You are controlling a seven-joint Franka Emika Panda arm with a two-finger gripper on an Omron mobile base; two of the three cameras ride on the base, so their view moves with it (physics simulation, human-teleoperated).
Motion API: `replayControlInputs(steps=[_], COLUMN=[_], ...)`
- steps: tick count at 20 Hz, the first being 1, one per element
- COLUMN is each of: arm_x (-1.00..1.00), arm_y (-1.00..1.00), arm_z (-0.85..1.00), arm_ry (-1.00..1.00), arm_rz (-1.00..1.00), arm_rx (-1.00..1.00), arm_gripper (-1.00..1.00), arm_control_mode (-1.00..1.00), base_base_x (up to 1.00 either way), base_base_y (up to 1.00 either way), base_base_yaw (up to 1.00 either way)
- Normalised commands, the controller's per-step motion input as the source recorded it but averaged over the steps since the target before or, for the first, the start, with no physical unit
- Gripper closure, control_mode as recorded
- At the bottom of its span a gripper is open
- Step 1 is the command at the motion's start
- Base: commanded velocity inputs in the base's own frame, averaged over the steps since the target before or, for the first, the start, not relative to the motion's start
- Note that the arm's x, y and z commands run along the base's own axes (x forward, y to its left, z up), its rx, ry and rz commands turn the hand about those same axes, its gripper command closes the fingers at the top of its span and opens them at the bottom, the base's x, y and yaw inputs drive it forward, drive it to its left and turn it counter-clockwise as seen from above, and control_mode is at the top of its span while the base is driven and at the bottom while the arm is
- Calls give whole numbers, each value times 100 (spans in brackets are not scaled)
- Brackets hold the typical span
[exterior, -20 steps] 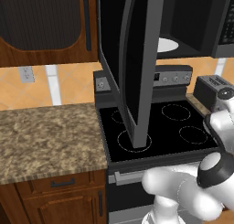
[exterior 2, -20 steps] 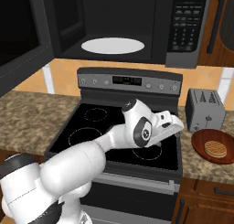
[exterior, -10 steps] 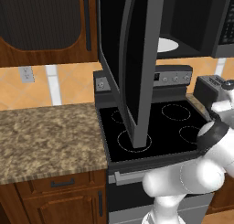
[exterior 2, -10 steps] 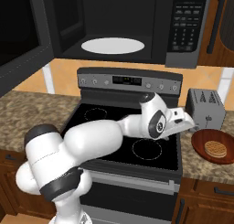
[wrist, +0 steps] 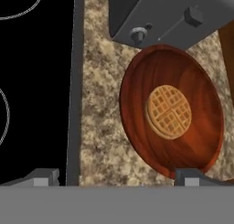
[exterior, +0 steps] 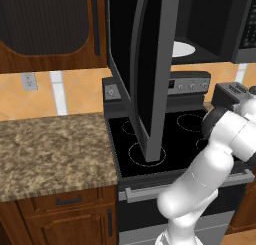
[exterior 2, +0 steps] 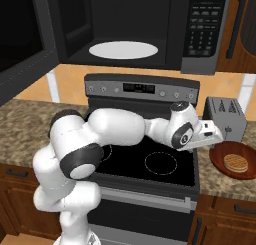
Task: Open the microwave, place the bowl with waffle inside the microwave, then close the microwave door and turn it on.
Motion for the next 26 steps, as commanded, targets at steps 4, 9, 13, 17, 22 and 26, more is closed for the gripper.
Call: replayControlInputs(steps=[4, 9, 13, 17, 22, 26], arm_x=[26, 35, 43, 36, 32, 47], arm_y=[-32, -44, -47, -45, -11, -9], arm_z=[-22, 0, 0, 0, -11, -33], arm_ry=[0, 5, 7, 5, 10, 8], arm_rz=[-4, -4, -6, -5, -2, -4], arm_rx=[10, 16, 17, 20, 6, 0], arm_gripper=[-100, -100, -100, -100, -100, -100], arm_control_mode=[-100, -100, -100, -100, -100, -100], base_base_x=[0, 0, 0, 0, 0, 0], base_base_y=[0, 0, 0, 0, 0, 0], base_base_yaw=[0, 0, 0, 0, 0, 0])
